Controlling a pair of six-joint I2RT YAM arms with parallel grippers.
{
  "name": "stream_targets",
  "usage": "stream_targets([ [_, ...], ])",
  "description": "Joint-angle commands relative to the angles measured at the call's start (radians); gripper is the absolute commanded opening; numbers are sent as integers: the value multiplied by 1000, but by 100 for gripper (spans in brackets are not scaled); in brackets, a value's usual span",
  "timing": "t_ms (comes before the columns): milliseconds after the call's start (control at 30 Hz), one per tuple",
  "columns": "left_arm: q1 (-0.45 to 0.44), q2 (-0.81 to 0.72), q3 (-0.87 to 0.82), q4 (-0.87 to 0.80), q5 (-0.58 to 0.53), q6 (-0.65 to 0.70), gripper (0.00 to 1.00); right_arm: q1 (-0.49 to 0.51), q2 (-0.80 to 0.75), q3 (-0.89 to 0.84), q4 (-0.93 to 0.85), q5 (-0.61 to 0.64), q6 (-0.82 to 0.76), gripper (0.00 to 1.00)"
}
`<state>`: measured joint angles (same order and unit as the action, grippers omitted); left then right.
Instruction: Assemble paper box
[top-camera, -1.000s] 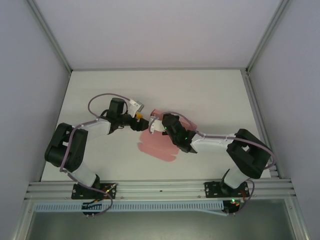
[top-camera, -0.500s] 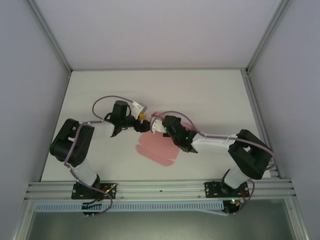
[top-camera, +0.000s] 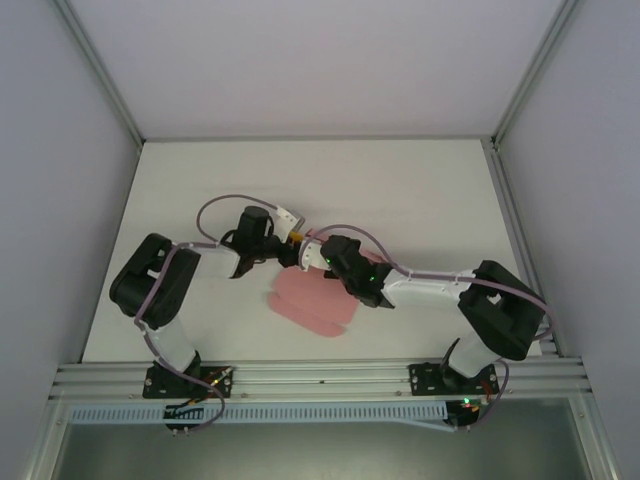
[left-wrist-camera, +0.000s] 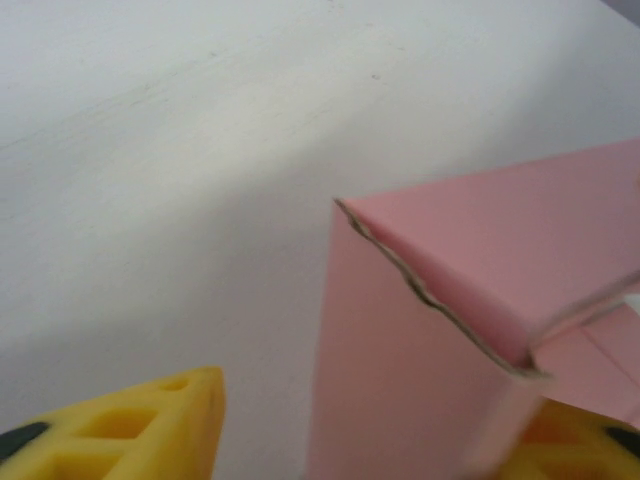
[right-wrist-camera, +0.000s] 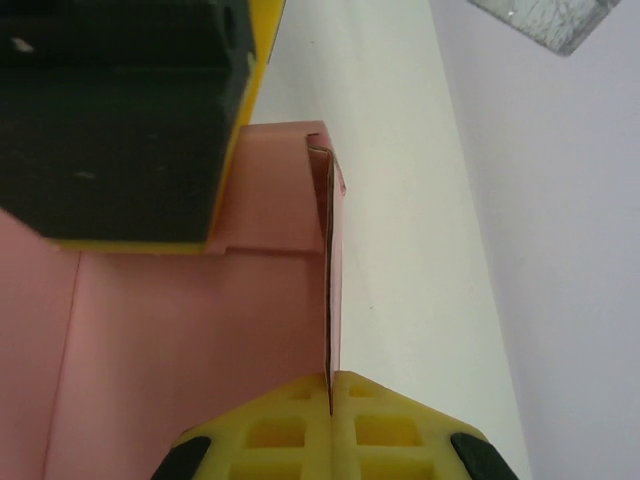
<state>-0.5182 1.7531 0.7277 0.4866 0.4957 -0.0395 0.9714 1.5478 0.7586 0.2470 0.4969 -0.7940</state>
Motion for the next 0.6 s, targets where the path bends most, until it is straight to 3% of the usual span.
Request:
stream_targets([
  [0, -6, 16, -20, 74, -107, -35, 45, 18, 6, 6, -96, -64, 47, 2],
  [167, -31, 10, -36, 85, -237, -14, 23, 18, 6, 3, -97, -56, 49, 1],
  [300, -90, 0, -55, 84, -499, 24, 10, 18, -4, 5, -95, -39, 51, 0],
  [333, -102, 0, -60, 89, -568, 24, 3, 19, -9, 3, -94, -38, 52, 0],
  [567, -148, -13, -109, 119, -884, -34, 0, 16, -54, 12, -134, -45, 76, 0],
])
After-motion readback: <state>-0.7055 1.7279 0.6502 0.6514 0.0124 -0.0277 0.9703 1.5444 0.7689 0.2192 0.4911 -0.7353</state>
